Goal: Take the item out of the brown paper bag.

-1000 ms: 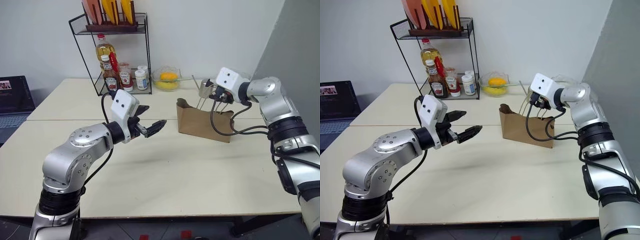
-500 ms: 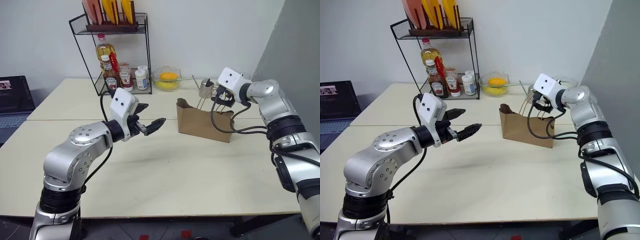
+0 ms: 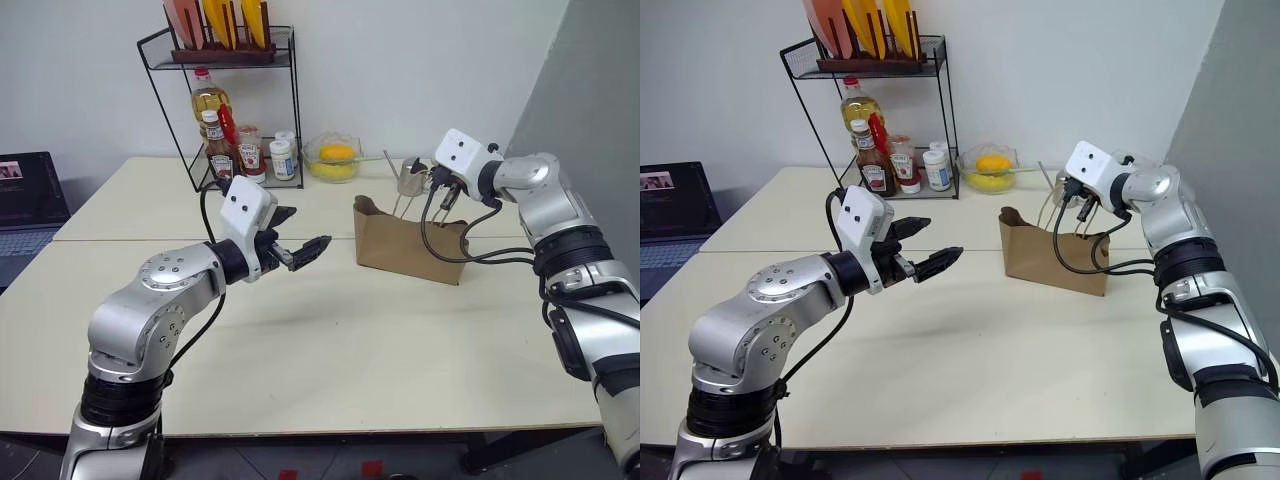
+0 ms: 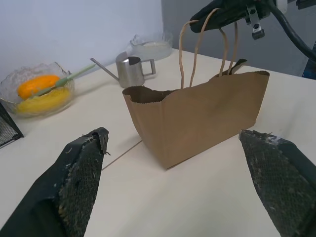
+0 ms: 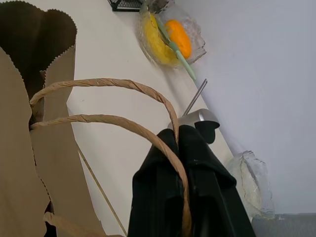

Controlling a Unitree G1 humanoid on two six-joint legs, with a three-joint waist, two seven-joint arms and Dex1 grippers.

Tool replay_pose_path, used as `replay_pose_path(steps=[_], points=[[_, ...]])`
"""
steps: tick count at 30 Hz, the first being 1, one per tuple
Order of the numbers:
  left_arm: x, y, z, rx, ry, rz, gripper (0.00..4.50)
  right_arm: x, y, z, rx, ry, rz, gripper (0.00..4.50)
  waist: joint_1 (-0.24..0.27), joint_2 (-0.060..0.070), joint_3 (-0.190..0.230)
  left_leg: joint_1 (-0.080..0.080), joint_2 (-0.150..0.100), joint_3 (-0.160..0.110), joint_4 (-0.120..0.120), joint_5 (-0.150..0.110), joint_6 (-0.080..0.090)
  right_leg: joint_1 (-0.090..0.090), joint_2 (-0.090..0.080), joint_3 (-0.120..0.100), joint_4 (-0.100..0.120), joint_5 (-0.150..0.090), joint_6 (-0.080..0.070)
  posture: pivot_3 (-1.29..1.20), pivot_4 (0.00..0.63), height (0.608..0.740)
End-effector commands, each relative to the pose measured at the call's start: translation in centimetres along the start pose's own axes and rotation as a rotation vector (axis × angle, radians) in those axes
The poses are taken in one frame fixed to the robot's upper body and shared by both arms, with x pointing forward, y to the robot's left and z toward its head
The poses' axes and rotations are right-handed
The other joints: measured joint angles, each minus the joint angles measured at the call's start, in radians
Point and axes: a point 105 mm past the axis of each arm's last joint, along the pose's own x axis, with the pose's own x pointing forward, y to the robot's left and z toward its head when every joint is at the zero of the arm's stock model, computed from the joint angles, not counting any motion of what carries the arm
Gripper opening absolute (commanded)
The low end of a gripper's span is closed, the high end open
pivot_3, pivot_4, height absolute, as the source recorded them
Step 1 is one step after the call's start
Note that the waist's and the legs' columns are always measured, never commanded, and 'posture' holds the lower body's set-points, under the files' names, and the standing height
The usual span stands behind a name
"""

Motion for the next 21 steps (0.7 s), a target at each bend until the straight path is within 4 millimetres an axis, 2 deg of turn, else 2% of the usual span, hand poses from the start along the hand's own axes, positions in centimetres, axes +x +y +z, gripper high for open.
replay_pose_path(steps=[1,7,11,15,18,21], points=[[-0.3,0.1,1.4,0.038,-0.053,0.014,4.50,-0.5,-1.2,3.3,-0.048,-0.119,-0.038,0.06,0.000,0.000,0.000,0.000,0.000,0.000,0.000,0.000,0.000,0.000,0.000,0.000,0.000,0.000,0.000,0.00,0.150,0.740],[-1.6,-0.6,0.9,-0.014,-0.065,-0.009,4.50,0.2,-0.2,8.1,-0.053,-0.300,-0.053,0.06,-0.007,0.000,0.000,0.000,0.001,0.001,0.000,0.000,0.000,-0.001,0.000,0.001,0.001,0.000,0.000,0.00,0.150,0.740],[-4.1,-0.6,0.2,-0.068,-0.039,0.009,4.50,1.0,0.5,12.0,-0.036,-0.412,-0.076,0.06,-0.011,0.000,0.000,0.000,0.001,0.001,0.000,0.000,-0.001,-0.004,0.000,0.002,0.004,0.000,0.000,0.00,0.150,0.740],[-6.6,0.4,-0.4,-0.066,0.011,0.079,4.50,1.5,1.5,15.1,-0.009,-0.496,-0.060,0.06,-0.018,0.000,0.000,-0.001,0.001,0.001,-0.001,0.001,-0.001,-0.006,0.000,0.002,0.005,0.000,0.000,0.00,0.150,0.740],[-8.1,0.7,-0.6,-0.063,0.047,0.098,4.50,1.7,2.3,17.1,0.004,-0.553,-0.041,0.06,-0.024,0.000,0.000,-0.001,0.001,0.001,-0.001,0.001,-0.002,-0.007,0.001,0.001,0.006,0.000,0.000,0.00,0.150,0.740],[-8.9,0.6,-0.7,-0.065,0.070,0.103,4.50,1.9,2.9,17.9,0.009,-0.579,-0.024,0.06,-0.021,-0.001,0.000,-0.002,0.001,0.000,-0.001,0.001,-0.002,-0.006,0.001,0.001,0.006,0.000,0.000,0.00,0.150,0.740]])
